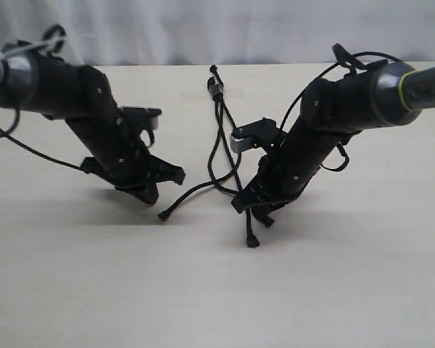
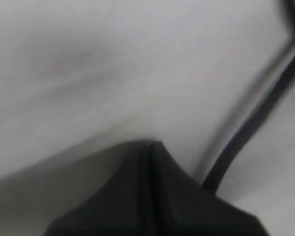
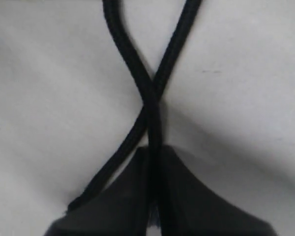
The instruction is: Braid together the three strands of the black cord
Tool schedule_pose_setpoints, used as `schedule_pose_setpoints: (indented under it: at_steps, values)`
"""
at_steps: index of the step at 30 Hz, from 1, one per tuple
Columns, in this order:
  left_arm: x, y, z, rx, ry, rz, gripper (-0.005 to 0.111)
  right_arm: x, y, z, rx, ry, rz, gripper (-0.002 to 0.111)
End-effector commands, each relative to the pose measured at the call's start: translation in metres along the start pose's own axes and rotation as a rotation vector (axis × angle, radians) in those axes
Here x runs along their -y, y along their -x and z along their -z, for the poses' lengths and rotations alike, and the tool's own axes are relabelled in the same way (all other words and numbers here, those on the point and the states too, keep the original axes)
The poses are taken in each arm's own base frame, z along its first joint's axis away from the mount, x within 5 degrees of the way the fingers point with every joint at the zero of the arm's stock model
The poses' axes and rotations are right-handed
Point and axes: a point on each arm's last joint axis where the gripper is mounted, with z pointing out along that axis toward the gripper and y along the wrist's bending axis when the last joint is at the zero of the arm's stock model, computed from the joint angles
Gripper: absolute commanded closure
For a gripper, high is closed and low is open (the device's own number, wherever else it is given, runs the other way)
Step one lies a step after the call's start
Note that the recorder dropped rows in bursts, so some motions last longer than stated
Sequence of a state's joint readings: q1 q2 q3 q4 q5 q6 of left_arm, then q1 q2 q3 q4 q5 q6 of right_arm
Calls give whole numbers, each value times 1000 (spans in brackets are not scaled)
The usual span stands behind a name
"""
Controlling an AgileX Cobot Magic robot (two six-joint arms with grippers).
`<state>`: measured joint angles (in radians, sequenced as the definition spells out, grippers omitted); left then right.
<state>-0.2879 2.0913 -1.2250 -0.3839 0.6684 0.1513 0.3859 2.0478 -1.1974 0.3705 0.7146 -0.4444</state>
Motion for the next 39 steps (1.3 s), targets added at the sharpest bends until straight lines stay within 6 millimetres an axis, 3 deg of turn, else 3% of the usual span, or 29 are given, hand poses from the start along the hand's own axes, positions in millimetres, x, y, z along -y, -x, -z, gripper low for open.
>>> schedule_pose_setpoints:
  at_steps: [1,9,12,16,19,21,24,25,27,30,31,34,39]
  values:
    - [27,-14,-39,-75,-6,-45,107,-4,-10,-10,-67,65,-45,104]
    - [45,-25,-47,-132,-41,-17,107,-10,-37,-28,-78,131,-158,104]
    - [46,-24,-47,-130,-51,-3,107,-10,-35,-27,-38,128,-165,102]
    - [40,-22,-41,-129,-43,-8,107,-11,-31,-16,6,119,-159,83]
    - [27,-15,-24,-105,-43,18,106,-9,-28,1,54,108,-154,66]
    - [14,-10,-6,-77,-40,38,100,-3,-27,16,95,98,-183,58]
    - [-21,-1,48,12,-19,84,75,24,-33,55,166,98,-289,57]
    - [-28,-1,60,24,-13,90,72,29,-36,64,180,99,-305,57]
    - [-46,-6,92,43,19,91,72,40,-45,92,215,96,-343,68]
    - [-54,-19,136,83,107,36,95,40,-76,124,223,-15,-344,103]
    - [-52,-28,149,129,127,21,104,37,-89,130,222,-56,-366,104]
    - [-45,-49,175,289,147,3,107,28,-116,141,241,-140,-400,104]
    - [-28,-133,232,722,190,-51,107,0,-166,178,516,-254,-410,104]
